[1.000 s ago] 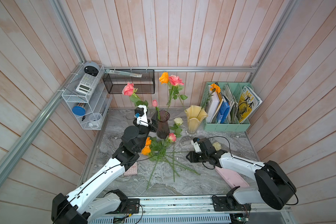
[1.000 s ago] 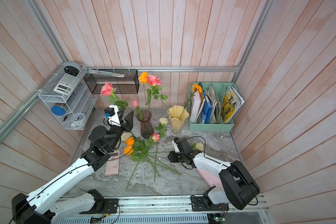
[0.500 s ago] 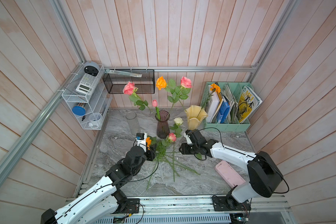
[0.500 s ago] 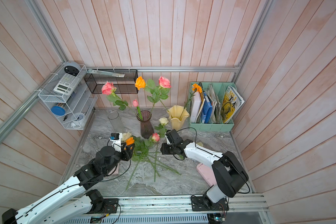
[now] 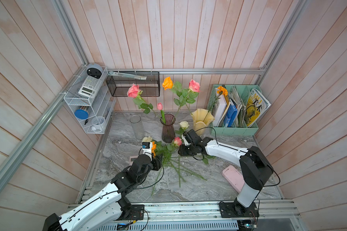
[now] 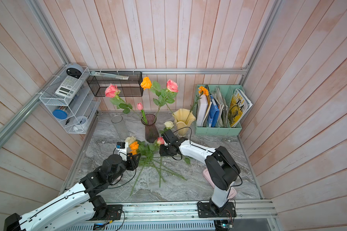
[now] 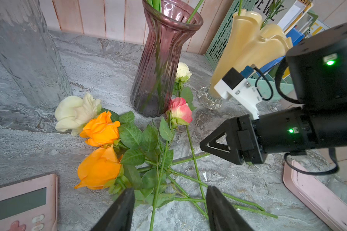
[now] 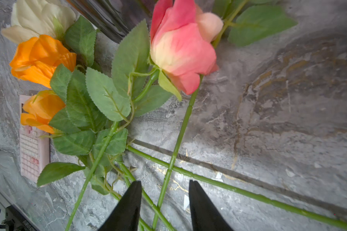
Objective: Arrange the flowers in different vases according to their colors
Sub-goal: Pick up the flower at the center of the board.
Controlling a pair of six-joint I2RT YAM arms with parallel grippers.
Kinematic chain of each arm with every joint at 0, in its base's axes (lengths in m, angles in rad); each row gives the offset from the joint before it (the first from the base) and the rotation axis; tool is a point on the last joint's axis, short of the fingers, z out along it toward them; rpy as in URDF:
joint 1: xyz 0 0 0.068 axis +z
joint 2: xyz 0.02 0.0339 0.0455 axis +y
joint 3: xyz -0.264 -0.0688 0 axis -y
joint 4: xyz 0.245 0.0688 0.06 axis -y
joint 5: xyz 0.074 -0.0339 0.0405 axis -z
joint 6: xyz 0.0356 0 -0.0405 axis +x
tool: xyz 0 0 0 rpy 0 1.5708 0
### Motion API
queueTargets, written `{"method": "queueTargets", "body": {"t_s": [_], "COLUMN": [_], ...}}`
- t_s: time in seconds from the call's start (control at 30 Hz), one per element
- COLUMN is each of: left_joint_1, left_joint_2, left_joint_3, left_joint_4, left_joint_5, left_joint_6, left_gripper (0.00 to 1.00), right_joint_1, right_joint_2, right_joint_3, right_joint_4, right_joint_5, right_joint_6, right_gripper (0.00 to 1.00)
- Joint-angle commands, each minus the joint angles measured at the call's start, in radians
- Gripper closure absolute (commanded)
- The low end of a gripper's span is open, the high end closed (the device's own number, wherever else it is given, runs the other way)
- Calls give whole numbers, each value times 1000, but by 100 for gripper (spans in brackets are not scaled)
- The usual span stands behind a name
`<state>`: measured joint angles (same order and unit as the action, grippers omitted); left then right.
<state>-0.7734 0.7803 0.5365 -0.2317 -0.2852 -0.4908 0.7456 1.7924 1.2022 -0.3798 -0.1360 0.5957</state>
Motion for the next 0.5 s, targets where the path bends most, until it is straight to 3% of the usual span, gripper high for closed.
{"method": "queueTargets", "body": {"t_s": [0.0,0.47], "left_joint_1": [-4,-3], "left_joint_2": [-10,-8], "left_joint_3": [-10,-21], "left_joint_4": [25,34], "left_joint_5": [5,2], "left_joint_6": [-3,19], "left_gripper": [38,38], "right_joint_1": [11,24], "right_joint_2": [59,231], "right_joint_3": [56,227], "right_joint_4": [-105,-206], "right_joint_5": [54,126], "right_joint_6": [-8,-25], "right_gripper": [55,58]}}
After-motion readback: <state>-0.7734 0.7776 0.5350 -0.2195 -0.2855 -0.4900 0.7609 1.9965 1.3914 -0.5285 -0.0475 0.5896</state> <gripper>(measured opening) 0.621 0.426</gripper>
